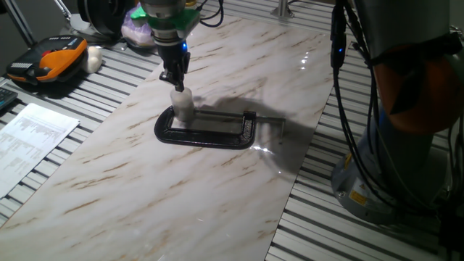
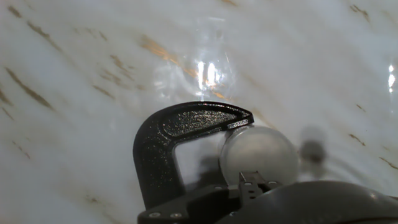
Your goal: Unscrew the lid from the jar
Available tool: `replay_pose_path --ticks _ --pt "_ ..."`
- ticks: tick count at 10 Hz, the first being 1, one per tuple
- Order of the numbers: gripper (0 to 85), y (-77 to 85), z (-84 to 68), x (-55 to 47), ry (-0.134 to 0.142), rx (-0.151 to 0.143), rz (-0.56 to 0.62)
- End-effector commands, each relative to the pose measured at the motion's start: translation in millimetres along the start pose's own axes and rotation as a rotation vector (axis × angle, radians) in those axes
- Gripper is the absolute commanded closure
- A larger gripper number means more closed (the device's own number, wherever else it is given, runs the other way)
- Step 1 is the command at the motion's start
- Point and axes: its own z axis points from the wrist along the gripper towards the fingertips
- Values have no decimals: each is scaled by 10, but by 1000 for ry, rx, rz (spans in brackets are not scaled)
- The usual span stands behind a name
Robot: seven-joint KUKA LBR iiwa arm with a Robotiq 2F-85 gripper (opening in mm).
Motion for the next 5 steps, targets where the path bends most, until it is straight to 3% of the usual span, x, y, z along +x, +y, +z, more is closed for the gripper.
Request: replay_pose_path --ticks 1,4,5 --pt "850 1 16 -14 -1 -10 10" --pt "850 -74 86 -52 -9 12 13" --pt "850 -116 109 -54 -8 4 2"
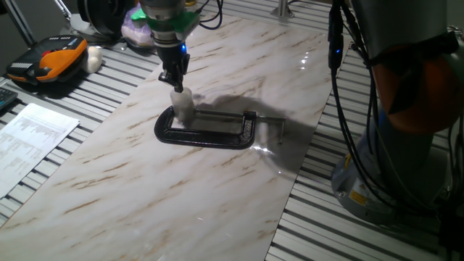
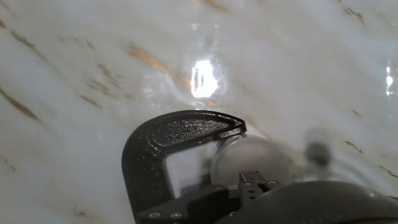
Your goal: Unscrew the lid from the jar
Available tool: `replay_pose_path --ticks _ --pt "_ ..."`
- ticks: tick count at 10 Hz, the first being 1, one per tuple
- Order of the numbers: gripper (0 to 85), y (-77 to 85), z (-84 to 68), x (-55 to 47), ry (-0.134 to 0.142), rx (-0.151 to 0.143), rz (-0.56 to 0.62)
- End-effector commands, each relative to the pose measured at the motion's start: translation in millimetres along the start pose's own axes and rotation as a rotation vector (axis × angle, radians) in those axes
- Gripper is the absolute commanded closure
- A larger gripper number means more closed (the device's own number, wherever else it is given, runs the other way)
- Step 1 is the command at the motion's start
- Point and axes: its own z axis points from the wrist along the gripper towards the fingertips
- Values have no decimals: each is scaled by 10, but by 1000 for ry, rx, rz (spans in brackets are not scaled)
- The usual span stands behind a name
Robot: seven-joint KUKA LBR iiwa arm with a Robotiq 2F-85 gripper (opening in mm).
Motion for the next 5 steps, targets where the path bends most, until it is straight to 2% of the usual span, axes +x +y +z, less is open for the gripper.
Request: replay_pose_path --ticks 1,5 --pt "850 -21 14 6 7 -1 -11" --pt "850 -24 41 -4 10 -4 -6"
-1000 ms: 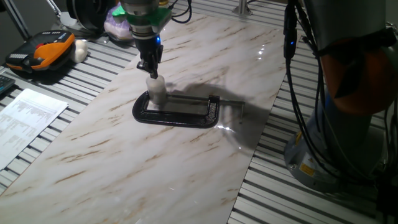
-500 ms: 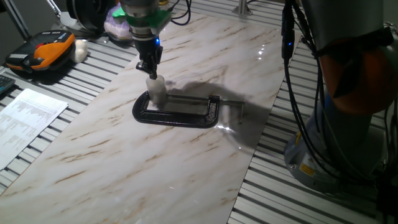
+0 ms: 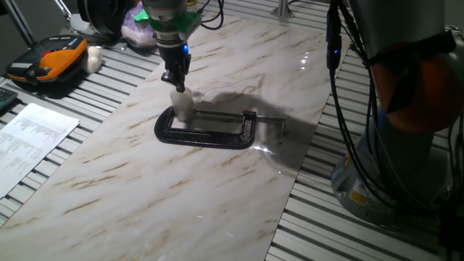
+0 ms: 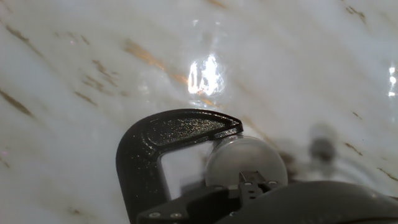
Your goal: Unscrew the lid from the jar
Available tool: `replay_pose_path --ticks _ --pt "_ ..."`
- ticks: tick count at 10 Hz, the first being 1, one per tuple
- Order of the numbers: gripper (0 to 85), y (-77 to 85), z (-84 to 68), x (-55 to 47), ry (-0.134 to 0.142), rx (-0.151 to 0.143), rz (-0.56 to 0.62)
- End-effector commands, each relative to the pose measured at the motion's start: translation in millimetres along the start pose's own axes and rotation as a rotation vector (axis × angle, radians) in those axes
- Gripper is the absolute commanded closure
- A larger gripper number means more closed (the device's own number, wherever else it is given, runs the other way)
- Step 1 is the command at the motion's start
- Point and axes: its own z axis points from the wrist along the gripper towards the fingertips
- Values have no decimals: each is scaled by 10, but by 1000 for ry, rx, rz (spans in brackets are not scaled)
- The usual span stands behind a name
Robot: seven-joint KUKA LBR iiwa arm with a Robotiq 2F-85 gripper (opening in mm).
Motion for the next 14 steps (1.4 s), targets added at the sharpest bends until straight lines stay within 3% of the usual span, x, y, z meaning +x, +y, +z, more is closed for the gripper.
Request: replay_pose_path --ticks 1,2,3,4,5,6,7,14 --pt "850 6 -1 -1 2 -26 7" --pt "850 18 -2 -3 4 -34 11" --pt "510 23 2 -8 3 -37 14" --pt "510 26 6 -11 0 -40 16" --pt "340 30 8 -12 -1 -34 20" --pt "340 39 11 -12 -9 -39 29" --pt "170 38 11 -12 -15 -28 38" --pt "170 29 24 -24 -22 -24 57"
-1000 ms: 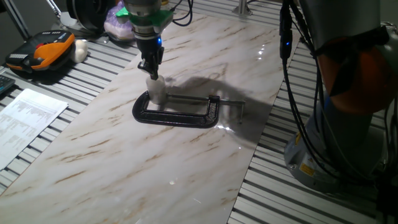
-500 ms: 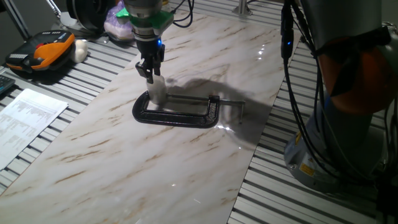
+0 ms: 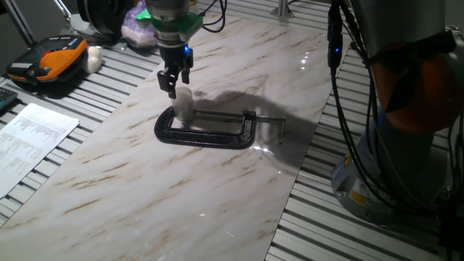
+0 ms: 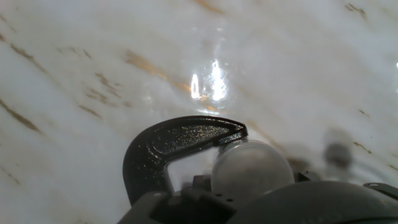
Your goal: Unscrew the lid from the jar
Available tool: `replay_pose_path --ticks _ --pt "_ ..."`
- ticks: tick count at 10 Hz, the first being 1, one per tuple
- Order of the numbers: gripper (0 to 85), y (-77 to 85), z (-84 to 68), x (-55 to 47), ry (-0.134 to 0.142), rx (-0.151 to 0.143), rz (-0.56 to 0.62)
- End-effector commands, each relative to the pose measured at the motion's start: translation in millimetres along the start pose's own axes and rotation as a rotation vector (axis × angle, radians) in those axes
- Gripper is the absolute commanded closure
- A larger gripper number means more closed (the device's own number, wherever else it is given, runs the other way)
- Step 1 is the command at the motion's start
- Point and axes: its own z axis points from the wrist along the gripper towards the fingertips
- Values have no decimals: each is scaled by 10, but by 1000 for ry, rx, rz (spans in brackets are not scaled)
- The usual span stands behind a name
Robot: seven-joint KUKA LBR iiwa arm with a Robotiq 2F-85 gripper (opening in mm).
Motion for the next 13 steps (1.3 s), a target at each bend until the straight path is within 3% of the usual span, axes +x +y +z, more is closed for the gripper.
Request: replay_pose_path --ticks 1,2,4,8,11,13 --pt "170 -3 -1 0 -1 7 0" --pt "170 -11 -3 0 -3 9 7" --pt "170 -4 -23 11 0 -20 2" --pt "170 -6 -46 29 2 3 10" --pt "170 51 -52 23 11 7 -1" --pt "170 23 -26 -1 34 -8 10"
